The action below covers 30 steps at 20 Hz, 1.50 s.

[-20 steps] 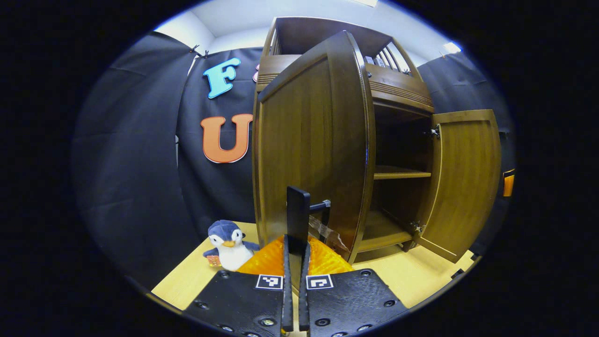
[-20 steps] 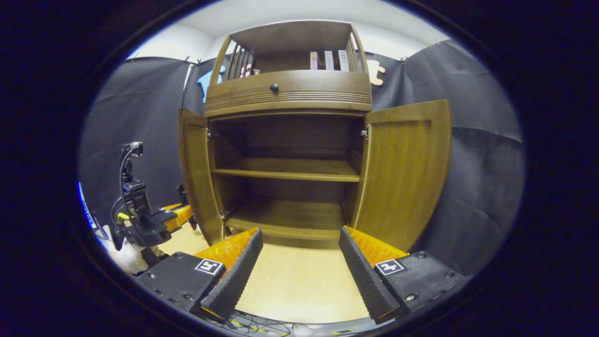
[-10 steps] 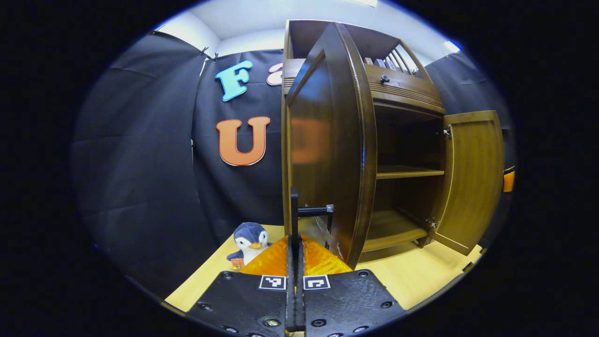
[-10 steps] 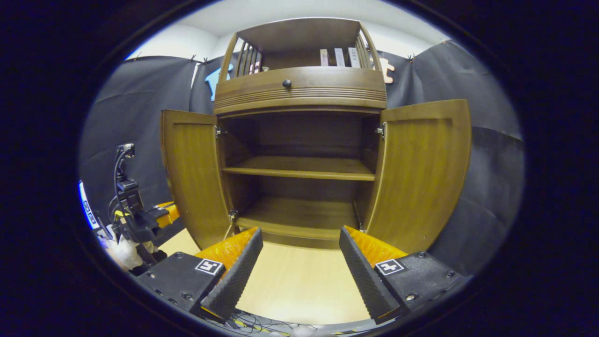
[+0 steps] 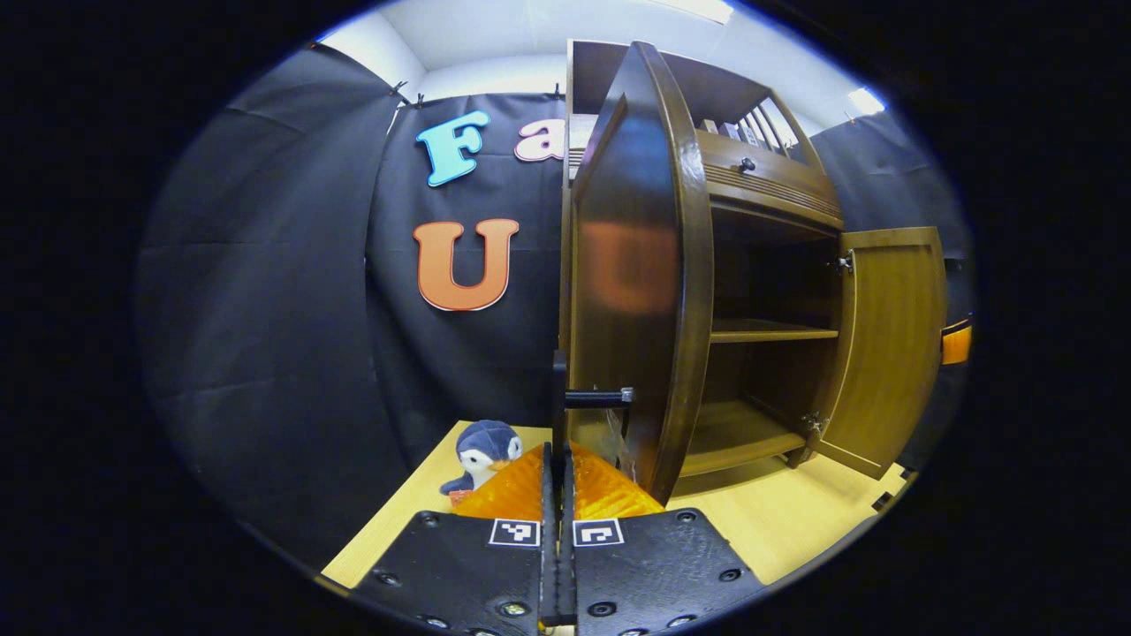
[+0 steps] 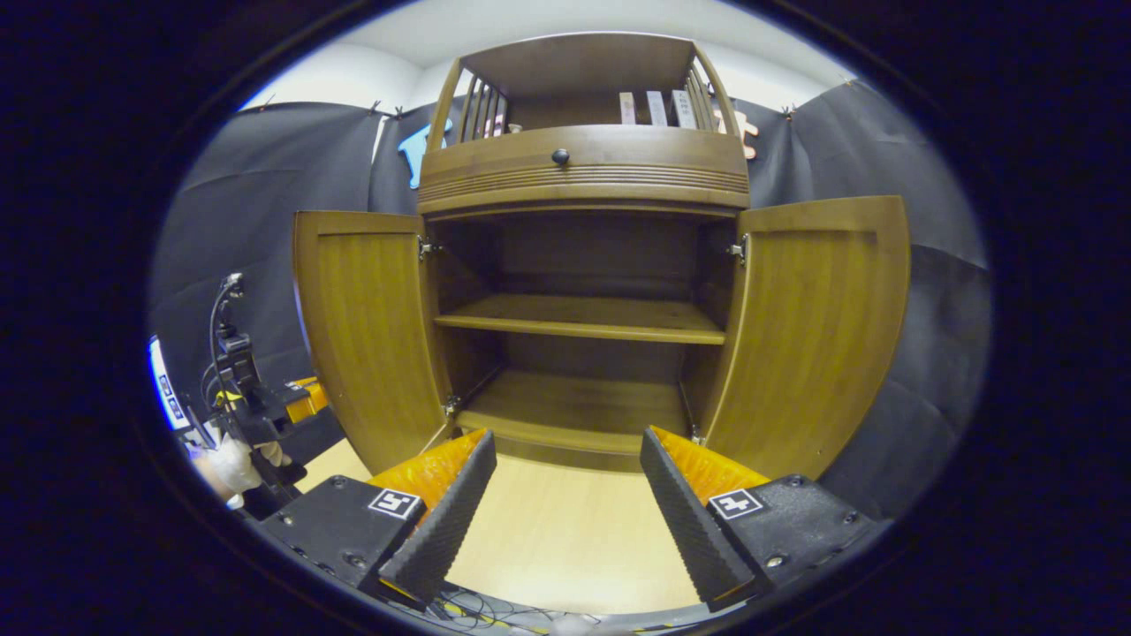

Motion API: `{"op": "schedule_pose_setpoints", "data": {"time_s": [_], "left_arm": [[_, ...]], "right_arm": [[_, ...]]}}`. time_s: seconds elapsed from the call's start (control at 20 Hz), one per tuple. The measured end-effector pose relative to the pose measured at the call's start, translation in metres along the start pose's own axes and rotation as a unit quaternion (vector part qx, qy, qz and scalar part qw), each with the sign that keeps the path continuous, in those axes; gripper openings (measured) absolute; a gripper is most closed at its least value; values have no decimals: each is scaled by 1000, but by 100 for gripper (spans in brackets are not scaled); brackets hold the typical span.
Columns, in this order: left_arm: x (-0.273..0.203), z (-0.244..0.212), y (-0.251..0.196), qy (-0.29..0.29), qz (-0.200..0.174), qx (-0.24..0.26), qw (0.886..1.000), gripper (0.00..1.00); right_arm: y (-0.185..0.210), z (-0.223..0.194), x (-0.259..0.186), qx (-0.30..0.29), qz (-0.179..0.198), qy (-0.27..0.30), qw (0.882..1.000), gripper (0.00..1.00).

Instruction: Open the right door of the double-door shoe cabinet with the right hand, and open the left door with the left hand.

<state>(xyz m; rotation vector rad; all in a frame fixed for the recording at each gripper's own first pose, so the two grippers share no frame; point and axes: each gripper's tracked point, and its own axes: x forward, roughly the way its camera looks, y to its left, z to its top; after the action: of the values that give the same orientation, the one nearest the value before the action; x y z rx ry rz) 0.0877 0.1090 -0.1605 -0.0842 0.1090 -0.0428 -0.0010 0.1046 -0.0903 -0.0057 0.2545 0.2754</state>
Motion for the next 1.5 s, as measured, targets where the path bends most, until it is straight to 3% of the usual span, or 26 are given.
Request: {"op": "schedule_pose_setpoints", "data": {"time_s": [0.4,0.6,1.0,1.05,1.1,1.15,1.2,1.25,1.35,1.4,1.5], "left_arm": [[1,0,13,-4,-24,0,1000,0],[1,0,23,-4,-47,-25,999,0],[2,-3,48,20,-109,5,994,5],[-1,-5,49,25,-124,-1,992,24],[-1,-4,52,31,-131,-7,991,22],[-3,-4,55,35,-133,-13,990,41],[-6,-3,59,34,-134,-17,990,46],[-9,-3,62,35,-132,-17,991,41],[-14,-1,65,30,-124,-14,992,72],[-16,-1,65,26,-121,-16,992,75],[-21,-1,74,29,-100,-17,994,100]], "right_arm": [[6,0,4,-2,6,2,1000,100],[5,-1,6,-3,7,7,1000,100],[7,0,10,-7,13,10,1000,100],[8,0,9,-7,14,12,1000,100],[8,-1,9,-8,15,13,1000,100],[9,-1,10,-9,17,14,1000,100],[10,-1,10,-10,18,14,1000,100],[10,-1,10,-11,20,14,1000,100],[13,1,11,-12,23,14,1000,100],[13,1,12,-12,25,13,1000,100],[13,4,11,-11,27,10,1000,100]]}}
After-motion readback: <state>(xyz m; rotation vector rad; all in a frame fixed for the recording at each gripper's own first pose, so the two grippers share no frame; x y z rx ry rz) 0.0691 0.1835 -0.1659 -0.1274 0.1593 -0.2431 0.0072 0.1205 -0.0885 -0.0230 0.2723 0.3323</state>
